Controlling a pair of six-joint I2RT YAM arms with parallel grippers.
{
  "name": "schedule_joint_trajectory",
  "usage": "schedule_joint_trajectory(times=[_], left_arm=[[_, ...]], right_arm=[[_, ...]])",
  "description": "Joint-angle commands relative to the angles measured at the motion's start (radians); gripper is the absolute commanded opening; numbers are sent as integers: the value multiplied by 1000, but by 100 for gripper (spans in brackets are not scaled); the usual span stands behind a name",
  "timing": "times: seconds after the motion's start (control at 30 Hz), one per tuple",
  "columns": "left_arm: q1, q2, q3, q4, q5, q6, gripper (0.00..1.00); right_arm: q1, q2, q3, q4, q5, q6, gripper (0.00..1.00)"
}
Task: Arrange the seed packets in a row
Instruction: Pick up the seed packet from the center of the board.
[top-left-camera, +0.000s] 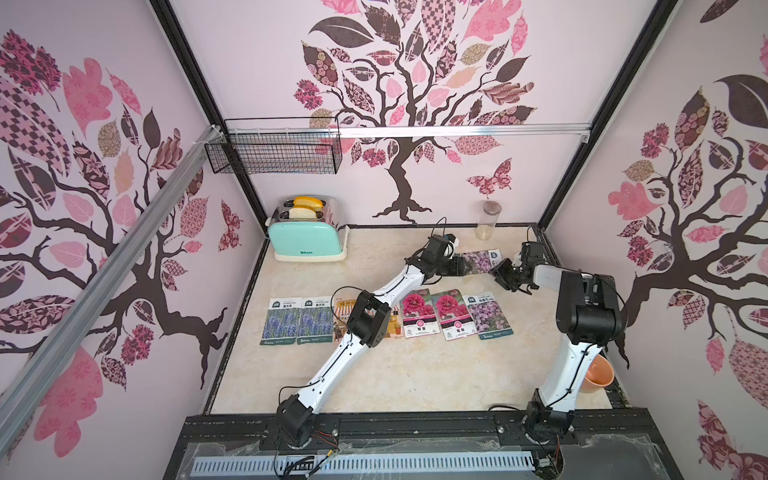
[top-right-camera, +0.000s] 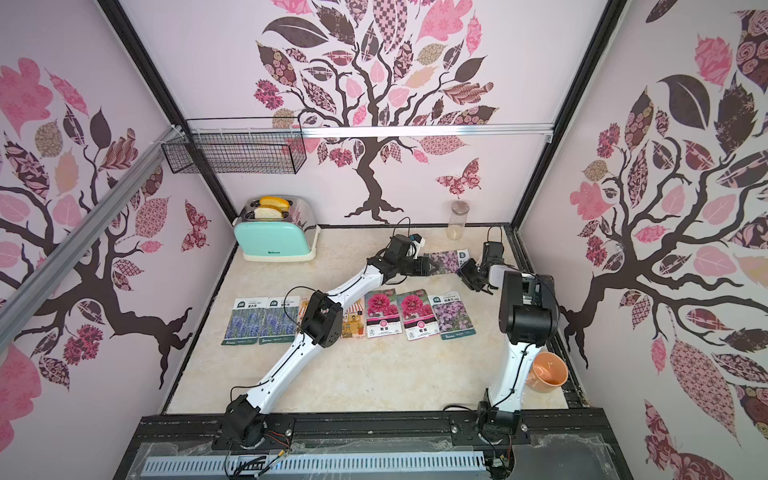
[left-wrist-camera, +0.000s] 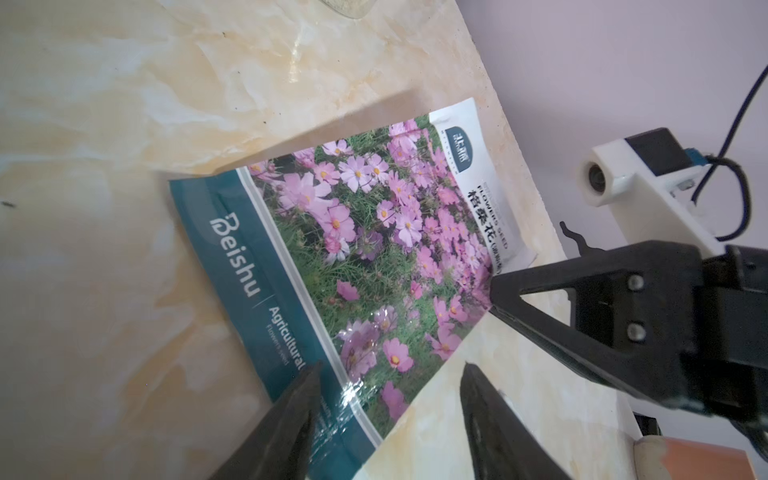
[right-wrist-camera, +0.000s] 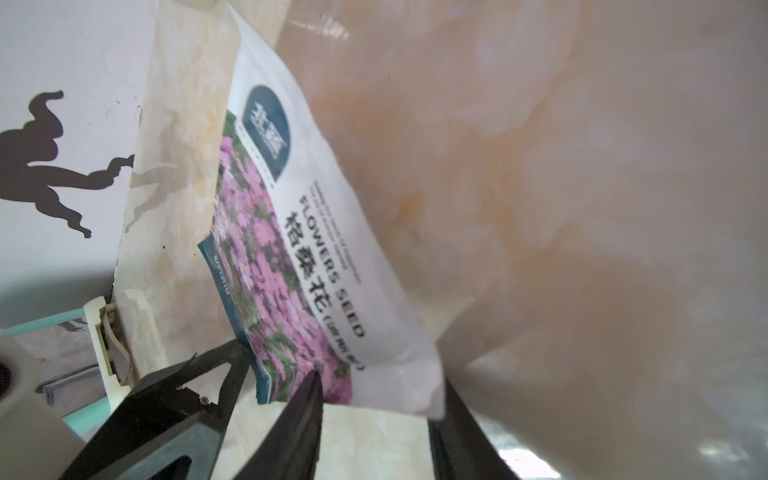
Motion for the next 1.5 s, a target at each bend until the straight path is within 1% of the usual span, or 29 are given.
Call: schedule_joint_trajectory(times=[0.0,0.17,0.23,0.4,0.5,0.7,0.8,0.9,0.97,1.0,1.03,1.07,1.13,1.17,1.27,1.33,1.47], left_arm=[[-16,16,-17,-32,58,-26,57],[-43,-28,-80,-32,76,-10,57],[-44,-36,-99,-35,82,-9,57],[-42,1,-52,-96,89,-17,56],[-37,6,-61,-89,93,-29,56],[-25,6,-66,-85,102,-35,56],[-22,6,-67,-86,106,-34,56],[-17,12,-70,-84,113,-39,56],[-14,21,-65,-84,126,-44,56],[-14,26,-60,-85,131,-46,56],[-13,29,-58,-85,137,-47,56],[-13,30,-58,-86,139,-48,56],[-13,32,-61,-86,142,-45,56],[-12,33,-62,-86,147,-46,56],[-9,23,-81,-77,151,-41,56],[-5,2,-118,-54,151,-37,56],[12,-62,-188,-19,148,-14,55]], right_arm=[[-11,59,43,-25,40,19,46],[-15,100,83,-10,4,47,46],[-15,110,79,27,-11,60,46],[-15,175,117,108,-109,93,46],[-13,204,129,173,-175,128,46],[15,249,187,155,-220,128,44],[35,274,209,159,-237,134,36],[43,279,198,173,-249,142,36],[46,269,179,181,-252,135,32],[45,268,177,171,-243,123,28],[46,269,177,161,-238,107,19],[45,275,182,149,-239,93,13],[44,289,194,135,-253,78,2],[42,294,199,131,-253,72,0],[36,301,229,83,-230,46,0],[22,298,253,54,-221,22,0],[-1,288,352,-81,-217,-72,0]])
